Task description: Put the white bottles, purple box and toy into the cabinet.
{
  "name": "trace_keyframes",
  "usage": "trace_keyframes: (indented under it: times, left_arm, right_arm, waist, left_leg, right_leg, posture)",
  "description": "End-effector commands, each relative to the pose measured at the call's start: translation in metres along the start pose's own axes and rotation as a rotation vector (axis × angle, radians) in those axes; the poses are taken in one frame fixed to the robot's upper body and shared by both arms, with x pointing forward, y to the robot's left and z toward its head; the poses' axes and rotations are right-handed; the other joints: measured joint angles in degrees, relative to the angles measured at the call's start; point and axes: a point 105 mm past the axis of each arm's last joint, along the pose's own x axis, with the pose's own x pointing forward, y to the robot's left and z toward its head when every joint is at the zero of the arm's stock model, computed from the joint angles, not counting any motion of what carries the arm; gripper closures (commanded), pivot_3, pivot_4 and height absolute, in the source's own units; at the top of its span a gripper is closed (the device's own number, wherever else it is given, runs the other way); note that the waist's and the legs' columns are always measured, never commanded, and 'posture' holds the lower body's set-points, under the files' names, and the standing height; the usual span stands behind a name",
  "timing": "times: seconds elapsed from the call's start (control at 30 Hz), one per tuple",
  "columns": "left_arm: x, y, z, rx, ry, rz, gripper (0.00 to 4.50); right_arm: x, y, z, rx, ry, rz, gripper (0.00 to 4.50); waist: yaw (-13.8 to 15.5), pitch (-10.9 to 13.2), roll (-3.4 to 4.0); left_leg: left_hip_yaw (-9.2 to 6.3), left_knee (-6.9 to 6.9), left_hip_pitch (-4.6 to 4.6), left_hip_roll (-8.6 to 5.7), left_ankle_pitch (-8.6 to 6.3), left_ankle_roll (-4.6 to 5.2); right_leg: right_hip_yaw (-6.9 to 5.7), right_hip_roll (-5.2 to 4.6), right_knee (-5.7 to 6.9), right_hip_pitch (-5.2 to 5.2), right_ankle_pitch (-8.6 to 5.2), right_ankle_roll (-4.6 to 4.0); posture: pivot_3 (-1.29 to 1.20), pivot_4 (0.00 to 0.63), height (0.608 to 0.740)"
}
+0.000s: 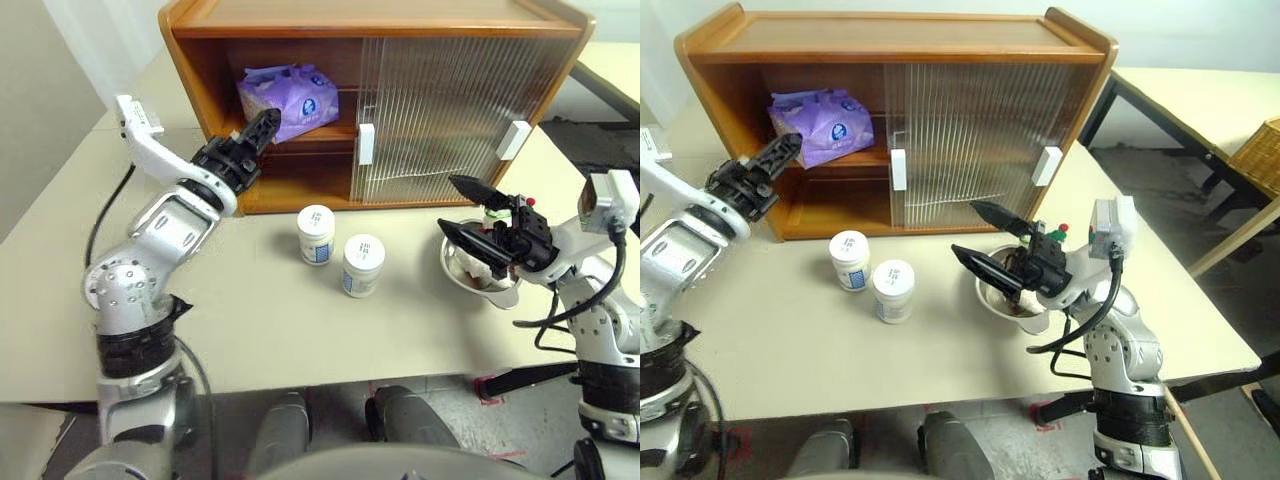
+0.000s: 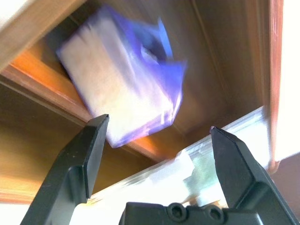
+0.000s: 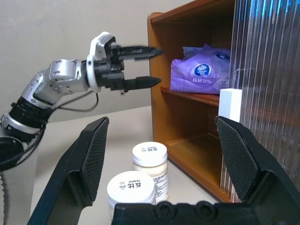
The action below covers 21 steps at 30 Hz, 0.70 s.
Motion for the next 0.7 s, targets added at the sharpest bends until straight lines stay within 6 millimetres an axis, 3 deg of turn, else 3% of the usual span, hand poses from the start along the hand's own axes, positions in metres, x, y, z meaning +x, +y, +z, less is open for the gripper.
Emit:
trace_keyframes:
  times: [0.03, 0.13, 0.23, 0.33, 0.7]
  left_arm:
    - [-0.005, -0.007, 0.002, 0.1, -0.009, -0.146, 1.33]
    - [-0.011, -0.013, -0.001, 0.195, 0.029, -0.28, 2.38]
    - [-0.012, -0.006, -0.013, 0.311, 0.095, -0.308, 3.45]
    - [-0.007, -0.006, -0.013, 0.317, 0.074, -0.316, 4.45]
    - [0.026, 0.002, -0.027, 0.449, 0.053, -0.241, 4.48]
  right_arm:
    - [0.0, -0.001, -0.001, 0.01, 0.013, 0.011, 0.0]
    - [0.001, -0.002, -0.002, 0.011, 0.014, 0.013, 0.0]
    - [0.001, -0.001, -0.003, 0.013, 0.014, 0.014, 0.0]
    - [0.0, 0.0, -0.004, 0.013, 0.011, 0.011, 0.0]
    - [-0.003, 0.006, -0.009, 0.022, 0.013, -0.011, 0.0]
  waist:
    - [0.06, 0.0, 0.0]
    - [0.62, 0.0, -0.01]
    - [0.65, -0.04, 0.04]
    - [0.69, -0.05, 0.04]
    - [0.28, -0.05, 0.04]
  left_leg:
    - [-0.04, 0.0, -0.02, 0.0, -0.01, -0.02]
    - [-0.14, 0.0, -0.07, 0.0, -0.03, -0.06]
    - [-0.21, -0.03, -0.05, 0.01, -0.09, -0.15]
    - [-0.24, -0.06, -0.1, 0.01, -0.1, -0.18]
    - [-0.21, -0.02, -0.14, 0.07, -0.09, -0.16]
  right_leg:
    - [0.0, 0.01, 0.0, -0.03, 0.01, -0.04]
    - [-0.02, 0.01, 0.02, -0.09, 0.03, -0.15]
    - [0.01, 0.0, 0.03, -0.12, 0.01, -0.22]
    - [0.01, -0.01, 0.03, -0.19, -0.02, -0.26]
    - [0.04, -0.01, 0.03, -0.19, -0.01, -0.25]
  posture:
    - [-0.12, 0.052, 0.74]
    - [-0.12, 0.052, 0.74]
    - [-0.12, 0.046, 0.74]
    - [-0.13, 0.045, 0.74]
    - [-0.17, 0.046, 0.74]
